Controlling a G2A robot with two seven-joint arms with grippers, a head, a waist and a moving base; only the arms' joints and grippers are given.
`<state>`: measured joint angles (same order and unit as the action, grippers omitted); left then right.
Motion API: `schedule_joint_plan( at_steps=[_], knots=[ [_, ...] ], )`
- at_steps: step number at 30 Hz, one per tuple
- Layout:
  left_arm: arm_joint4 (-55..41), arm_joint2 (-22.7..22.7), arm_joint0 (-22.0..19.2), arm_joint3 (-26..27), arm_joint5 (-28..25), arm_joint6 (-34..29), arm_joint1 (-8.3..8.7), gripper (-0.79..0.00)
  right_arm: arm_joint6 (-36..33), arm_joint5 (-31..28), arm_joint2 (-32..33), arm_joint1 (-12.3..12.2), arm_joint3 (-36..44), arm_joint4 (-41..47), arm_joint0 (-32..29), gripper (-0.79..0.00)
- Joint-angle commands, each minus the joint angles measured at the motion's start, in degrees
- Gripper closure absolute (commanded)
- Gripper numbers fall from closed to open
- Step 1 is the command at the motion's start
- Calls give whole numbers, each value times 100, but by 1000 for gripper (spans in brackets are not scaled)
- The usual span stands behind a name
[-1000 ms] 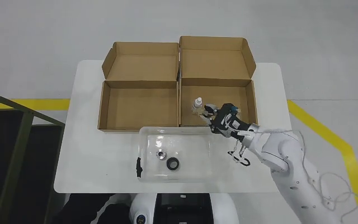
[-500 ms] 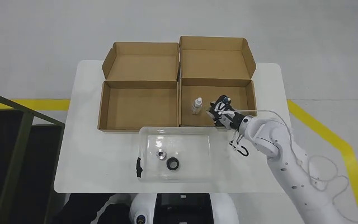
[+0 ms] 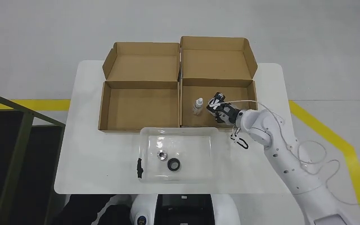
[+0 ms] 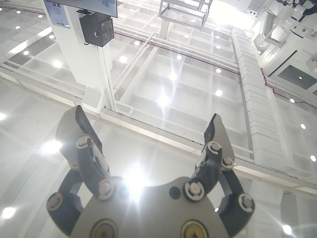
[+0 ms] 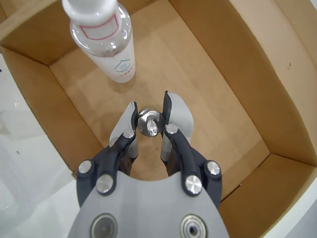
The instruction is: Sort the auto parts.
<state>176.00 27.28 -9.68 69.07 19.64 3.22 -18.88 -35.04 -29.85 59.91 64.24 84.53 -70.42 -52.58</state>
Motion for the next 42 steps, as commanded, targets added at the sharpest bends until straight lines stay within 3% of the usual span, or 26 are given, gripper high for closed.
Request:
schedule_joint_plan(
  at_steps=[1, 6, 7, 9, 10, 11, 14, 18, 29, 42],
  knots=[
    [0, 0, 0, 0, 0, 0, 0, -785, -13, -1, -46, 16, -90, -7, 58, -15],
    [0, 0, 0, 0, 0, 0, 0, -785, -18, 29, -161, 59, -292, -53, 191, -117],
    [0, 0, 0, 0, 0, 0, 0, -785, -7, 33, -176, 67, -318, -54, 209, -175],
    [0, 0, 0, 0, 0, 0, 0, -785, 7, 41, -202, 79, -349, -56, 233, -366],
    [0, 0, 0, 0, 0, 0, 0, -785, 8, 48, -212, 84, -353, -57, 239, -566],
    [0, 0, 0, 0, 0, 0, 0, -785, 12, 61, -214, 87, -350, -64, 248, -659],
    [0, 0, 0, 0, 0, 0, 0, -785, 39, 85, -189, 88, -266, -82, 241, -767],
    [0, 0, 0, 0, 0, 0, 0, -785, 103, 104, -38, 57, -2, -109, 176, -785],
    [0, 0, 0, 0, 0, 0, 0, -785, 91, -170, 676, -116, 1651, 285, -581, -785],
    [0, 0, 0, 0, 0, 0, 0, -785, -5, -536, 594, -199, 3029, 289, -1411, -785]
  ],
)
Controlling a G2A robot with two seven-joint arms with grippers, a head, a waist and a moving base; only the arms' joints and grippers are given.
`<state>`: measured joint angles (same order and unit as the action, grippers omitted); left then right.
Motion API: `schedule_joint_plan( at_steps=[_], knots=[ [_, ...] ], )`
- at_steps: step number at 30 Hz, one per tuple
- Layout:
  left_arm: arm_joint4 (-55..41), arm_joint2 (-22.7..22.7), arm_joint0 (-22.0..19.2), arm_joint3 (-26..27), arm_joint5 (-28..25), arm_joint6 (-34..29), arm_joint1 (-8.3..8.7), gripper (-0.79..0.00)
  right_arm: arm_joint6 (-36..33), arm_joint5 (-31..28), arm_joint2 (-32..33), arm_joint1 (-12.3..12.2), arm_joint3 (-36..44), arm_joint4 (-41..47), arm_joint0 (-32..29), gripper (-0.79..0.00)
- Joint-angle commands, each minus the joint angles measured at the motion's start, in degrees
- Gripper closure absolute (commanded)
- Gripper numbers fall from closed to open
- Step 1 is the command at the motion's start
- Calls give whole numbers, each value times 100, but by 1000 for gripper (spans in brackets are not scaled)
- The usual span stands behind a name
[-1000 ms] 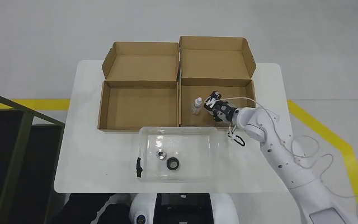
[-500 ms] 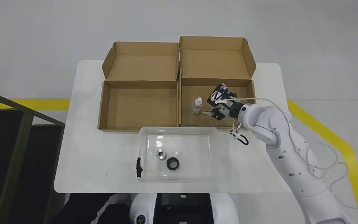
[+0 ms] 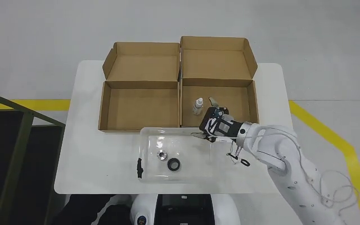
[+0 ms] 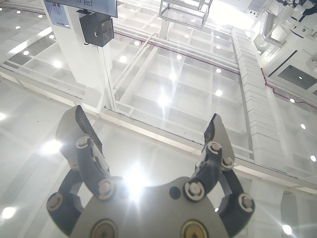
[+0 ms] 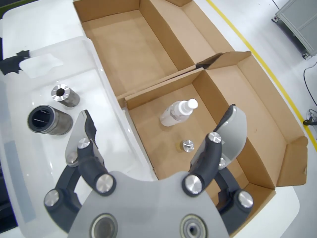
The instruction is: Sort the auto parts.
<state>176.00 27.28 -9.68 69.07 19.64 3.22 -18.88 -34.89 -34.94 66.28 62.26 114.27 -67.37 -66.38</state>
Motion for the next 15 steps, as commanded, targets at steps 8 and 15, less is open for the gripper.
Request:
schedule_joint_plan(
  at_steps=[8, 15],
  knots=[
    [0, 0, 0, 0, 0, 0, 0, -785, -49, -216, -442, 10, 234, -96, -177, -785],
    [0, 0, 0, 0, 0, 0, 0, -785, -63, -312, -660, 1, 306, -169, -377, -785]
  ],
)
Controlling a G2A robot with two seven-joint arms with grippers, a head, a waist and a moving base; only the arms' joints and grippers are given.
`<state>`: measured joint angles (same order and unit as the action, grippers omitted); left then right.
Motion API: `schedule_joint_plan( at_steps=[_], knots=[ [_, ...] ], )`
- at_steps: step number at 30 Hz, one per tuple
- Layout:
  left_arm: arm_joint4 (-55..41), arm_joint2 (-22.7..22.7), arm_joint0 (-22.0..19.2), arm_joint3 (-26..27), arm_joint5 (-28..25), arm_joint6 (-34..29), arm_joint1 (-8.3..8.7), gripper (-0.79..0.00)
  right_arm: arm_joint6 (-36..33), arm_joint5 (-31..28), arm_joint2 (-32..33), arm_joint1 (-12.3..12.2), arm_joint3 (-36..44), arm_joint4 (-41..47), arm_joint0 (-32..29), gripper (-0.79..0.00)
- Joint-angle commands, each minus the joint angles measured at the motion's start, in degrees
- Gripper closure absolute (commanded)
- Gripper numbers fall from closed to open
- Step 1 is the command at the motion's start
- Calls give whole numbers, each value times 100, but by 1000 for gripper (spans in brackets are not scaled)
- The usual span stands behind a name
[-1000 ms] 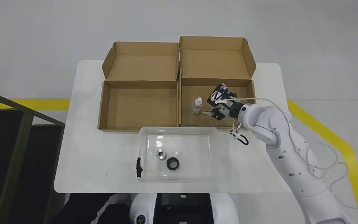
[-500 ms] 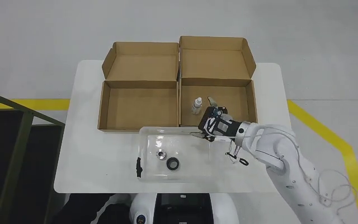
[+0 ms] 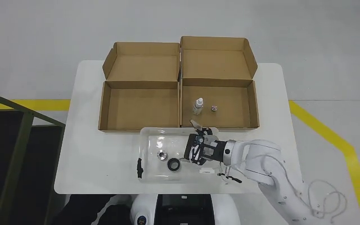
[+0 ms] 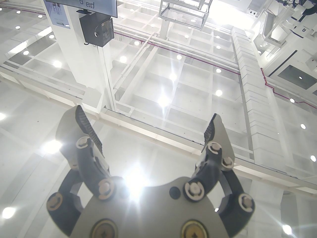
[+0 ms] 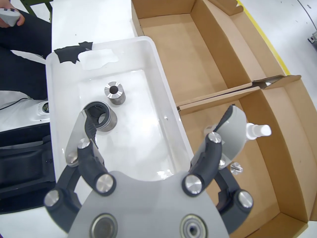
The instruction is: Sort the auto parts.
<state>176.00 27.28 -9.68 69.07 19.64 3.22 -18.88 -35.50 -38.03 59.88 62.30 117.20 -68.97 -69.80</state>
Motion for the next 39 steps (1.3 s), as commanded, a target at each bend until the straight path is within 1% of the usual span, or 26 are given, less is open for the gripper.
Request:
schedule_joint_plan(
  at_steps=[1, 12, 14, 16, 23, 27, 34, 39],
  knots=[
    [0, 0, 0, 0, 0, 0, 0, -785, -6, -12, -34, -5, 24, -20, -57, -785],
    [0, 0, 0, 0, 0, 0, 0, -785, -60, -188, -362, -23, -50, -197, -310, -785],
    [0, 0, 0, 0, 0, 0, 0, -785, -56, -203, -420, -19, -130, -210, -299, -757],
    [0, 0, 0, 0, 0, 0, 0, -785, -44, -215, -476, -12, -244, -228, -260, -711],
    [0, 0, 0, 0, 0, 0, 0, -785, -4, -232, -597, 12, -514, -234, -112, -659],
    [0, 0, 0, 0, 0, 0, 0, -785, -25, -308, -688, 23, -664, -213, -39, -662],
    [0, 0, 0, 0, 0, 0, 0, -785, -4, -330, -846, 54, -885, -214, 87, -637],
    [0, 0, 0, 0, 0, 0, 0, -785, 24, -323, -954, 78, -1024, -231, 168, -640]
  ],
)
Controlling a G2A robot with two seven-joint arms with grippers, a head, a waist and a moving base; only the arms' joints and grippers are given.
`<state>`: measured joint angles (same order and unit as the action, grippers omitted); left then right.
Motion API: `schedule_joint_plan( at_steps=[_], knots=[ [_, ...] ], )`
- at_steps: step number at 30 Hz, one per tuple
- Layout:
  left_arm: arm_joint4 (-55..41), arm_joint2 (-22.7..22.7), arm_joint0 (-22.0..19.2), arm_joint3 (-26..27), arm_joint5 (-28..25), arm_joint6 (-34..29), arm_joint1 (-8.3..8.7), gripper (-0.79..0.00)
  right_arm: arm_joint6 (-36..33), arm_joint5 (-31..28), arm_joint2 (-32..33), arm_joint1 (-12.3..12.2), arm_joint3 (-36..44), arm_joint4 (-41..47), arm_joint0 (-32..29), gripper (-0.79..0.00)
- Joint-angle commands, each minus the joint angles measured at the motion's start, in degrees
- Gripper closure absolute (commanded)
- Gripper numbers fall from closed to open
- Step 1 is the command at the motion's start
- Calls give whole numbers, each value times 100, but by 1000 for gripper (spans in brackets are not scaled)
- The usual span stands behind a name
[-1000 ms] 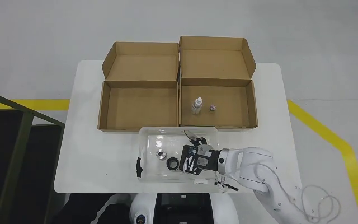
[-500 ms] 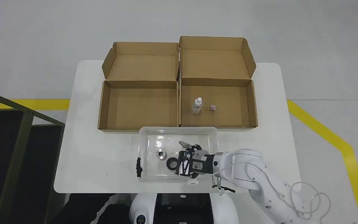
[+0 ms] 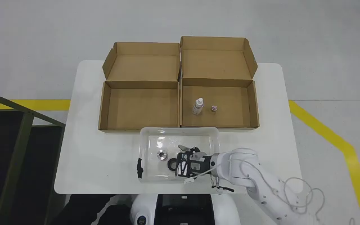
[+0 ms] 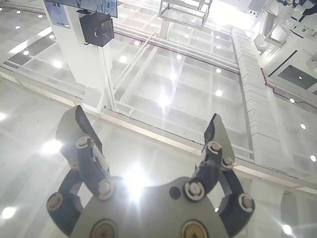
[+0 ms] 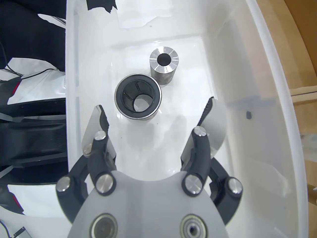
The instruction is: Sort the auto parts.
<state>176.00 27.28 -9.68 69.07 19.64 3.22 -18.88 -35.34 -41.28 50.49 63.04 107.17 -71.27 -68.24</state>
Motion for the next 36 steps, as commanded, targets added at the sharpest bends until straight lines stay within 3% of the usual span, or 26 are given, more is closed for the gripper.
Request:
schedule_joint_plan(
  at_steps=[1, 21, 23, 24, 30, 31, 32, 34, 36],
  knots=[
    [0, 0, 0, 0, 0, 0, 0, -785, 22, 10, -37, 10, -54, -4, 30, -634],
    [0, 0, 0, 0, 0, 0, 0, -785, 304, 131, -549, 176, -584, 38, 366, -505],
    [0, 0, 0, 0, 0, 0, 0, -785, 316, 129, -583, 185, -605, 30, 373, -453],
    [0, 0, 0, 0, 0, 0, 0, -785, 326, 132, -606, 192, -615, 22, 380, -385],
    [0, 0, 0, 0, 0, 0, 0, -785, 349, 140, -642, 212, -609, 11, 430, -243],
    [0, 0, 0, 0, 0, 0, 0, -785, 356, 141, -631, 212, -607, 19, 434, -194],
    [0, 0, 0, 0, 0, 0, 0, -785, 356, 135, -622, 211, -604, 21, 438, -92],
    [0, 0, 0, 0, 0, 0, 0, -785, 375, 126, -577, 204, -585, 43, 440, 0],
    [0, 0, 0, 0, 0, 0, 0, -785, 406, 100, -510, 190, -532, 90, 424, 0]
  ],
)
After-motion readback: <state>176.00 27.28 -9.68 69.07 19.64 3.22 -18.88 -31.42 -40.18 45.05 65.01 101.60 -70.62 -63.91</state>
